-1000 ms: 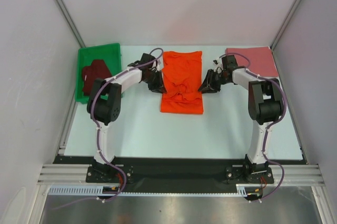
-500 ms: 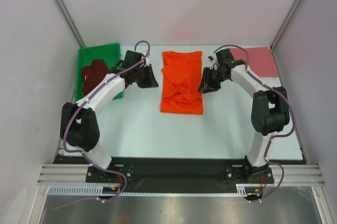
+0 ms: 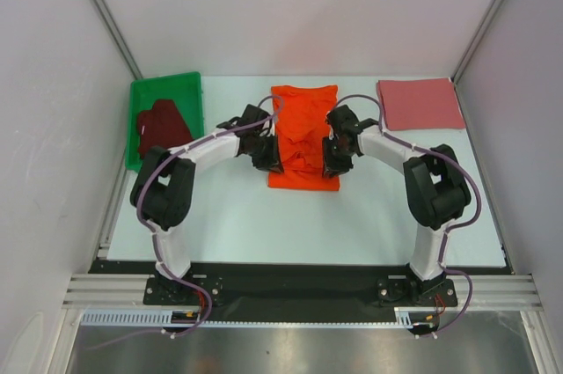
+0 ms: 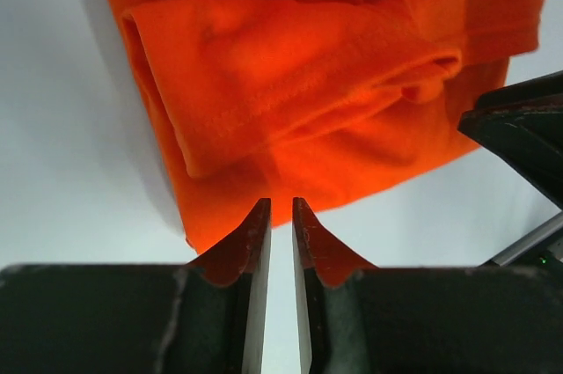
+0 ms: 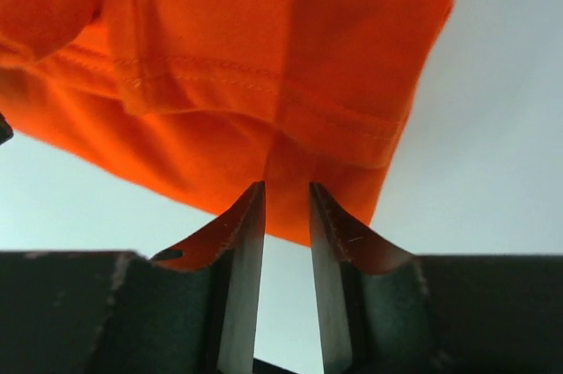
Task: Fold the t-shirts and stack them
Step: Fold the tshirt
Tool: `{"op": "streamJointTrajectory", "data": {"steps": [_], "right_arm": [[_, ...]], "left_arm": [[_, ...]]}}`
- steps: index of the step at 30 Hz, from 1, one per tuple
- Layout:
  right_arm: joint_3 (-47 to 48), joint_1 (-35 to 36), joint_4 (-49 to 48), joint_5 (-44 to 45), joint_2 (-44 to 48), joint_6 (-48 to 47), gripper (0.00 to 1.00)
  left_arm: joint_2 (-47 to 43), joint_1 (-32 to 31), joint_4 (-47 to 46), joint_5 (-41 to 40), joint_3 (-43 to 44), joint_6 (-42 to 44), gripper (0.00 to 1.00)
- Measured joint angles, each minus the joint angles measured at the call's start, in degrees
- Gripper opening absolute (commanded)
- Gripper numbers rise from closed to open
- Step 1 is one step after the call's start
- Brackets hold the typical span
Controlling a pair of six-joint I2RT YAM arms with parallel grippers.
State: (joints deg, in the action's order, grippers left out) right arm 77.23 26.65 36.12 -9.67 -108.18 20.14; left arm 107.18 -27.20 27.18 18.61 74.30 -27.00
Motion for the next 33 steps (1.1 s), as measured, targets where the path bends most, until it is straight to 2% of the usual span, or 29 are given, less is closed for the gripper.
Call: {"op": "streamJointTrajectory", "data": {"steps": [5, 15, 26, 30, 33], "right_arm": [[-0.1, 0.1, -2.2, 4.5, -1.3, 0.5, 0.41], [3.0, 0.2, -5.1, 9.5, -5.8, 0.5, 0.42], [19.7, -1.3, -4.2, 13.5, -14.7, 1.2, 0.45], [29.4, -2.7, -2.4, 13.4, -20.0, 1.5, 0.48], [32.3, -3.3, -0.4, 13.3, -20.5, 1.4, 0.5]], "left_arm": [[3.1, 0.0, 0.1, -0.7, 2.3, -0.1, 0.22], [3.7, -0.9, -0.3, -5.4, 3.8, -0.5, 0.25], [-6.3, -1.5, 0.4, -11.1, 1.6, -0.4, 0.26], [-6.5, -1.9, 0.4, -10.6, 1.5, -0.4, 0.26], [-4.9, -2.1, 0.2, -9.0, 1.6, -0.4, 0.26]]}}
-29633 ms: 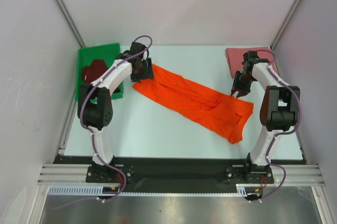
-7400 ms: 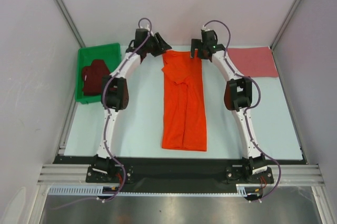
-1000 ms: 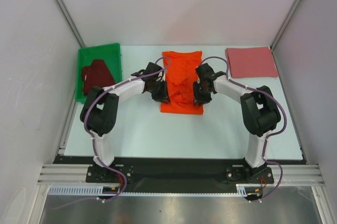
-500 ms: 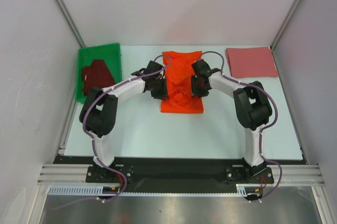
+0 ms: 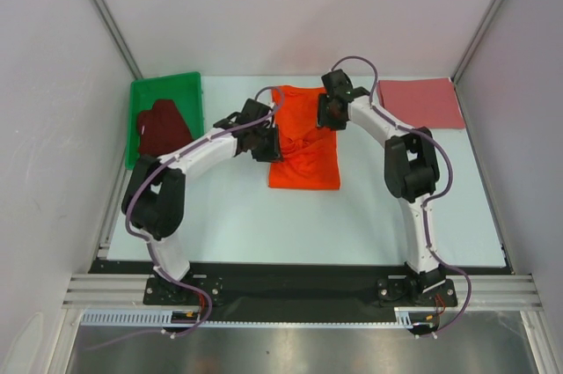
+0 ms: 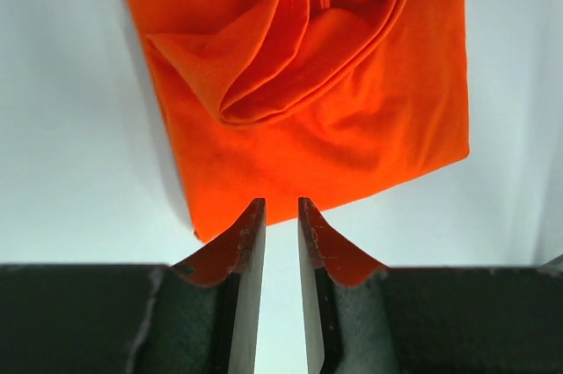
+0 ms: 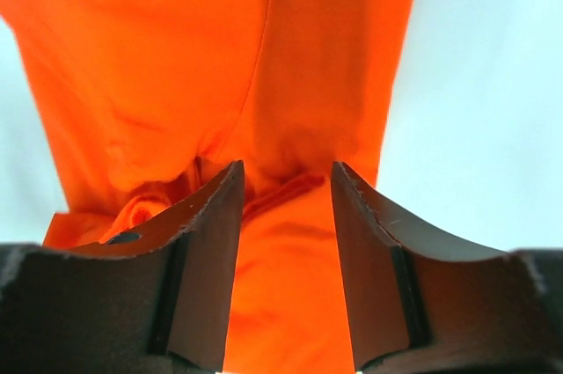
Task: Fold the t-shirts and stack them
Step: Fold the tshirt
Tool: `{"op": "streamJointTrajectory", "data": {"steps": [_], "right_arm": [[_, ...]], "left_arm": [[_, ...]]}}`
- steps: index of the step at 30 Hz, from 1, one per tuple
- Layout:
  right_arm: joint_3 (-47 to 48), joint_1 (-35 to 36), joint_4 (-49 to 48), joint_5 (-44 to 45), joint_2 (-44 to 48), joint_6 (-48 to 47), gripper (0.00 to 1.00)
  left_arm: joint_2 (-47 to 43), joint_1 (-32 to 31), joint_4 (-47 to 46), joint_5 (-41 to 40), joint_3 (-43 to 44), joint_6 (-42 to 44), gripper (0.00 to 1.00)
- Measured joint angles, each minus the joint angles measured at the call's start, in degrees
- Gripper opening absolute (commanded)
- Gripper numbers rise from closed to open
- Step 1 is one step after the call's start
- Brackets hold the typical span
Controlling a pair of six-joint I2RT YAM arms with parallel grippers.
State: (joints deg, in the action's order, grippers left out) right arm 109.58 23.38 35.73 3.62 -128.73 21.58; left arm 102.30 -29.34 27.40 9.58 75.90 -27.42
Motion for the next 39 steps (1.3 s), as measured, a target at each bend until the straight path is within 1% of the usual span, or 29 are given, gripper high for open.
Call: {"op": "streamJointTrajectory", "data": {"steps": [4, 7, 10, 14, 19, 27, 37, 39], "right_arm": [[-1.1, 0.2, 2.2, -0.8, 3.0, -0.4, 0.51], [-7.4, 1.0, 2.6, -1.6, 8.6, -0.9, 0.5], [-12.2, 2.6, 3.1, -2.6, 13.0, -0.9, 0.48], [-16.6, 4.6, 1.8, -4.2, 15.2, -0.8, 0.44], [-20.3, 4.9, -0.7, -5.6, 14.7, -0.7, 0.43], [-20.6, 3.3, -8.1, -6.5, 10.1, -0.6, 0.4], [-15.3, -0.7, -12.2, -9.7, 3.5, 0.0, 0.41], [-13.8, -1.9, -12.6, -10.9, 2.5, 0.1, 0.42]], "left_arm": [[3.9, -0.6, -0.3, 1.8, 1.2, 0.0, 0.24], [6.1, -0.9, -0.7, 2.6, 2.0, -0.1, 0.24], [6.3, -0.9, -0.9, 2.6, 2.0, -0.1, 0.23], [7.7, -0.9, -1.4, 2.7, 3.1, -0.1, 0.23], [11.2, -0.9, -1.6, 2.6, 5.2, 0.0, 0.23], [15.7, 0.4, -2.0, 2.3, 9.5, 0.1, 0.23], [23.3, 6.3, -4.7, 2.1, 17.9, 0.0, 0.24], [25.9, 7.4, -4.6, 2.2, 20.9, 0.0, 0.24]]}}
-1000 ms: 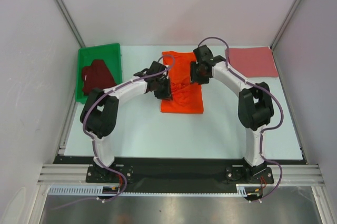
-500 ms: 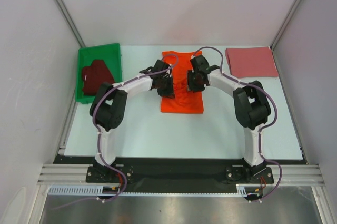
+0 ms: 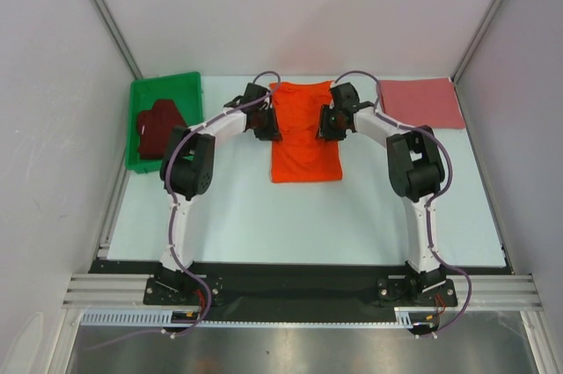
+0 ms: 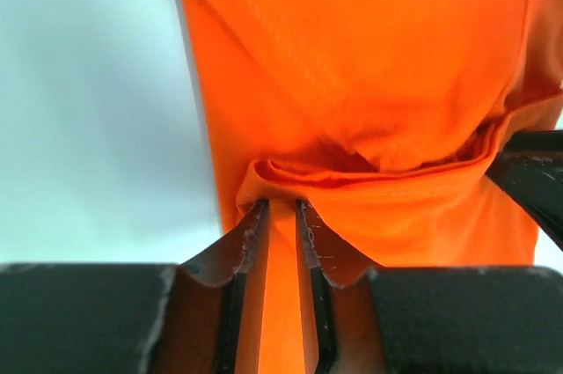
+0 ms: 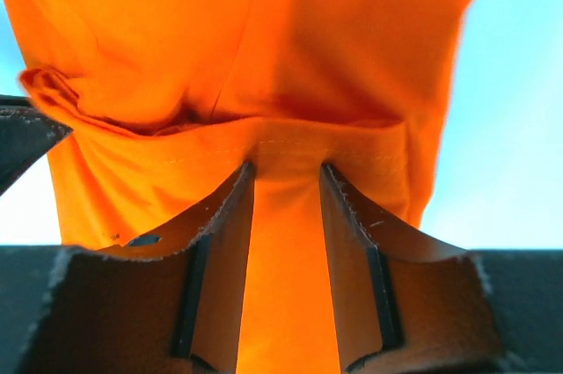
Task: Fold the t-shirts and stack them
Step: Fold the tshirt
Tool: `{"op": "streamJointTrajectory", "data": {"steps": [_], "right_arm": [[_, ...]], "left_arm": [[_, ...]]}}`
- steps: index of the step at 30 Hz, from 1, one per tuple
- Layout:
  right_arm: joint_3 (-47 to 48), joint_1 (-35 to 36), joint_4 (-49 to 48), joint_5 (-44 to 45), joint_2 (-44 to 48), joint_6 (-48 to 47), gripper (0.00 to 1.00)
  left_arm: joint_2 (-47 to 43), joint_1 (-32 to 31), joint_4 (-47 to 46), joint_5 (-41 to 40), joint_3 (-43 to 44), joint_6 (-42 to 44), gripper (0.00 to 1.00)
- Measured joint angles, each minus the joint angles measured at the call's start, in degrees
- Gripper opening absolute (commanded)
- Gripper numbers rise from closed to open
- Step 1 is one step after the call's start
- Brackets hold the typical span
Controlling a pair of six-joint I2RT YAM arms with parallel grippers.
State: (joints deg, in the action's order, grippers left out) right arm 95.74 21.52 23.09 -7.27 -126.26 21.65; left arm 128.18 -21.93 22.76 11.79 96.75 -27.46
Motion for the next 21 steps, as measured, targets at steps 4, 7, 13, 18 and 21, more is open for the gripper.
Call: {"op": "streamJointTrajectory", "data": {"steps": [4, 7, 13, 18, 21], "right_arm": [[4.2, -2.9, 0.7, -2.7, -2.6, -0.7, 0.47], [5.3, -4.8, 1.6, -5.1, -3.1, -1.2, 0.49], [5.1, -7.9, 2.9, -13.9, -2.4, -1.9, 0.5], [4.9, -8.3, 2.3, -21.0, -2.0, -1.4, 0.43], [4.8, -8.4, 0.7, -24.9, -2.1, 0.9, 0.31]], "left_arm": [[4.2, 1.1, 1.3, 0.3, 7.0, 0.1, 0.24], [3.9, 1.2, 1.9, -0.3, 7.8, 0.1, 0.26], [-1.9, 1.1, 1.6, 1.4, 3.6, -0.1, 0.3], [-6.7, 0.0, -5.2, 7.4, -1.4, -3.0, 0.27], [-5.8, -0.7, -10.1, 11.1, -2.2, -6.4, 0.26]]}}
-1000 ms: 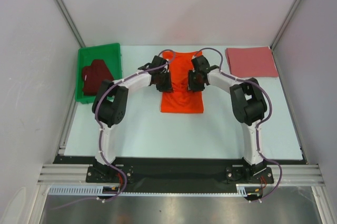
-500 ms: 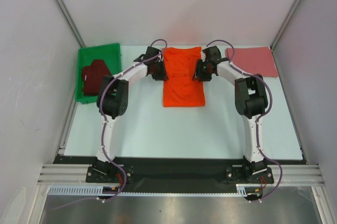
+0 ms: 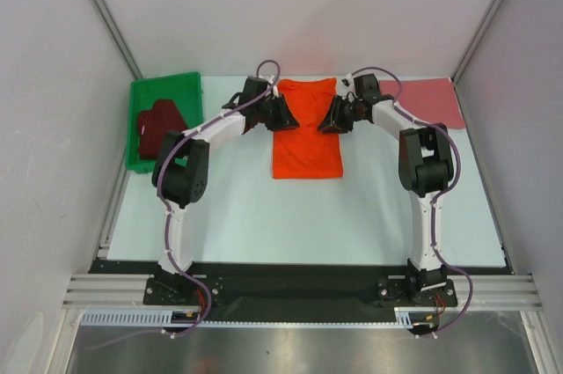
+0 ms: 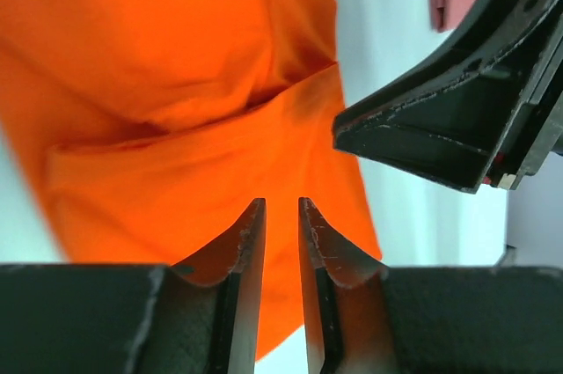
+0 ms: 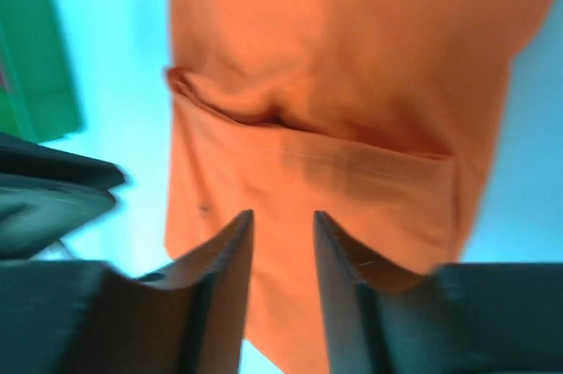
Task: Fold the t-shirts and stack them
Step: Fold the tshirt
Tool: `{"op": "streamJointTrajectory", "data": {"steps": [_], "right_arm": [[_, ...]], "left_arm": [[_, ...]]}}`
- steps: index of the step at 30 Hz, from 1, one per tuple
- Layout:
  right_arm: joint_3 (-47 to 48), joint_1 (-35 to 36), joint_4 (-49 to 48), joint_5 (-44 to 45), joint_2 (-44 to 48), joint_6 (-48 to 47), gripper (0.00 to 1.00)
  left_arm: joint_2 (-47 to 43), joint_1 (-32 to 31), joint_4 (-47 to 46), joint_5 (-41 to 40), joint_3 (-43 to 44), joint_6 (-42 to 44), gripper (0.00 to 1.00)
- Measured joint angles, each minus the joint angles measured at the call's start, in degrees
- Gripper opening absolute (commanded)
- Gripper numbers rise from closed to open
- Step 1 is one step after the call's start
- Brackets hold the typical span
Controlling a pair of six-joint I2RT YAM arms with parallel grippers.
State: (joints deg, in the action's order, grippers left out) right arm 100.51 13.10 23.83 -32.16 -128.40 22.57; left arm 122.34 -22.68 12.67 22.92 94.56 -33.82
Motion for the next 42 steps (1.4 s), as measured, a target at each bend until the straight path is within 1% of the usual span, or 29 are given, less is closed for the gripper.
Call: {"op": "streamJointTrajectory", "data": {"steps": [2, 3, 4, 9, 10, 11, 14, 18, 20, 23, 27, 29, 31, 34, 37, 42], "right_arm": [[0.0, -0.7, -2.1, -2.5, -0.6, 2.3, 0.22], [0.0, -1.3, -3.4, -3.5, -1.1, 3.4, 0.14], [0.0, -1.9, -4.7, -4.5, -1.9, 4.4, 0.11], [0.1, -5.8, -6.9, -7.4, -7.6, 7.1, 0.09], [0.3, -6.8, -7.4, -10.0, -8.8, 8.2, 0.08], [0.6, -7.4, -7.5, -11.3, -9.3, 8.7, 0.08], [0.9, -8.3, -7.3, -11.3, -9.3, 8.5, 0.08], [1.3, -8.9, -5.7, -10.7, -9.1, 7.2, 0.1], [1.5, -8.9, -2.7, -8.5, -8.0, 5.2, 0.12], [0.9, -8.7, 1.7, -5.4, -5.3, 2.6, 0.14], [-5.4, -7.8, 4.4, -2.8, 3.5, 0.6, 0.18], [-8.7, -6.7, 4.8, -2.9, 8.8, 0.3, 0.18], [-12.0, -5.4, 4.5, -4.1, 13.6, 0.3, 0.17], [-16.6, -3.5, 2.7, -6.5, 17.5, 0.7, 0.15], [-22.4, -1.7, 0.1, -8.9, 18.5, 1.4, 0.12], [-33.0, -1.1, -2.7, -11.2, 18.3, 2.5, 0.08]], "left_arm": [[1.7, -0.2, -2.9, 1.7, 0.1, -1.9, 0.25], [3.1, -0.3, -4.2, 2.3, 0.3, -2.6, 0.24], [4.2, -0.3, -4.9, 2.6, 0.4, -3.1, 0.24], [10.7, 0.4, -5.2, 3.1, 1.1, -4.2, 0.25], [11.3, 0.9, -4.9, 4.5, 2.0, -4.2, 0.26], [11.5, 1.2, -3.9, 4.4, 3.0, -3.7, 0.27], [12.2, 2.1, -0.2, 3.2, 6.8, -0.8, 0.33], [10.8, 3.0, 3.3, 1.2, 6.7, 2.7, 0.37], [7.8, 3.3, 4.9, 0.6, 3.7, 4.0, 0.37], [-0.3, 3.4, 5.8, 0.5, -4.2, 5.0, 0.34], [-13.2, 3.3, 3.1, 3.6, -16.2, 4.7, 0.3], [-18.1, 3.1, 1.4, 4.9, -21.2, 4.3, 0.29], [-21.2, 2.8, -0.5, 6.4, -25.4, 3.5, 0.28], [-21.9, 2.4, -4.6, 8.4, -30.7, 1.5, 0.26], [-21.6, 2.2, -6.7, 9.6, -34.9, -0.3, 0.26], [-17.9, 2.2, -11.1, 10.5, -36.7, -2.0, 0.24]]}}
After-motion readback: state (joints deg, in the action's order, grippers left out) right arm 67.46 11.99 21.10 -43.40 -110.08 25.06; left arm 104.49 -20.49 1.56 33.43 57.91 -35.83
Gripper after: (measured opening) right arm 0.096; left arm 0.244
